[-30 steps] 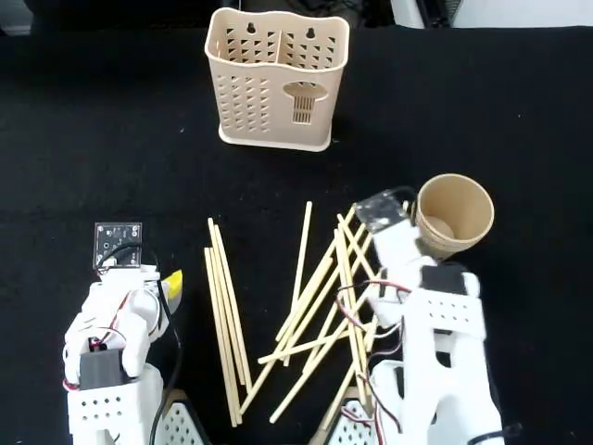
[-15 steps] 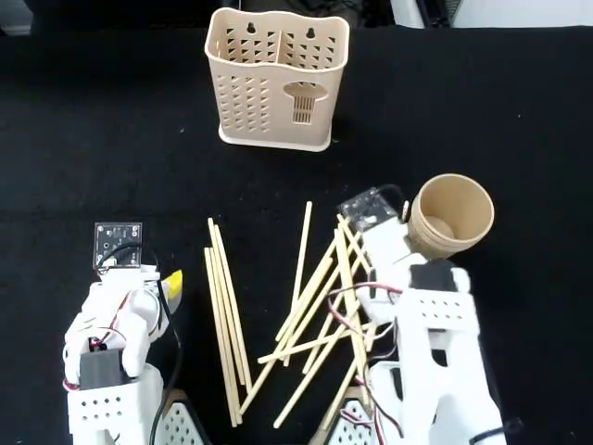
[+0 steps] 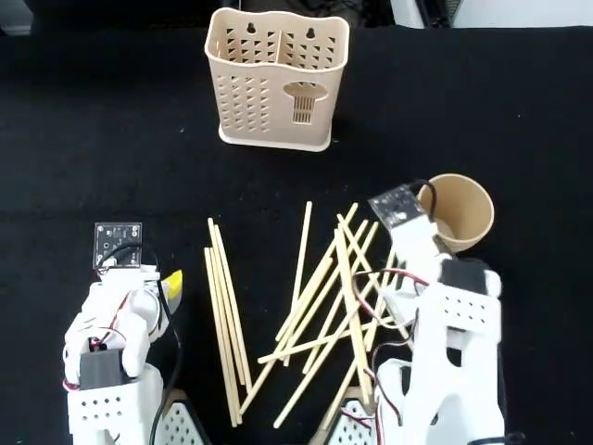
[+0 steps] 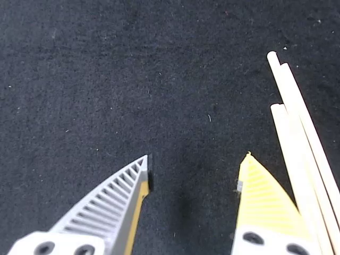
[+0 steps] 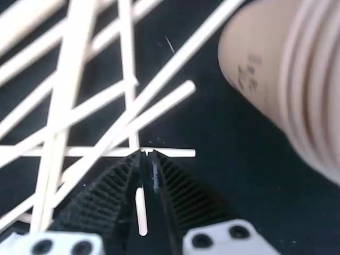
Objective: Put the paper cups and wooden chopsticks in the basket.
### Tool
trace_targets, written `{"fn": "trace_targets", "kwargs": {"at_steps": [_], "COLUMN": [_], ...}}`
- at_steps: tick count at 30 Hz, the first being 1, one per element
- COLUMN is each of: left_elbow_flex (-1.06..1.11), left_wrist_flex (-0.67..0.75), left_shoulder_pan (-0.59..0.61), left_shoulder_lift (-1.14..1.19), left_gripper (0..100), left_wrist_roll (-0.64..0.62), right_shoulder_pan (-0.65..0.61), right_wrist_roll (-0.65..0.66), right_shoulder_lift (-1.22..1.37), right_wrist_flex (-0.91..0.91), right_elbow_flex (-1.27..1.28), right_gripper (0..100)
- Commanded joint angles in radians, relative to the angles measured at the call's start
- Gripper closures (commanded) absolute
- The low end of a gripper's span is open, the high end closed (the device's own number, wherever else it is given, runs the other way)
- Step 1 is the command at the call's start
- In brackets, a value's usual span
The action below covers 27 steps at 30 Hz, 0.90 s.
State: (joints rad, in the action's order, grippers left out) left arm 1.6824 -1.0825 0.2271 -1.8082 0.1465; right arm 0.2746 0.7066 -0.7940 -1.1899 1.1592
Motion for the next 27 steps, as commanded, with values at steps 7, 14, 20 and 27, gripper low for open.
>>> {"fn": "trace_targets", "kwargs": {"at_steps": [7, 14, 20, 27], "left_elbow_flex": [0.016, 0.016, 0.016, 0.016], "left_wrist_flex": [-0.003, -0.003, -0.003, -0.003], "left_shoulder_pan": [-0.012, -0.013, -0.013, -0.013], "left_shoulder_lift": [-0.008, -0.008, -0.008, -0.008], "left_gripper": [72, 72, 72, 72], "left_wrist_roll": [-0.005, -0.003, -0.003, -0.003], "right_shoulder_pan": [0.028, 0.025, 0.009, -0.048], "right_wrist_roll": [0.040, 0.038, 0.037, -0.002], "right_shoulder_lift": [-0.018, -0.016, -0.016, 0.048], "right_wrist_flex": [0.153, 0.203, 0.212, 0.219], "right_elbow_flex": [0.097, 0.120, 0.139, 0.145], "right_gripper": [98.3, 98.3, 98.3, 98.3]}}
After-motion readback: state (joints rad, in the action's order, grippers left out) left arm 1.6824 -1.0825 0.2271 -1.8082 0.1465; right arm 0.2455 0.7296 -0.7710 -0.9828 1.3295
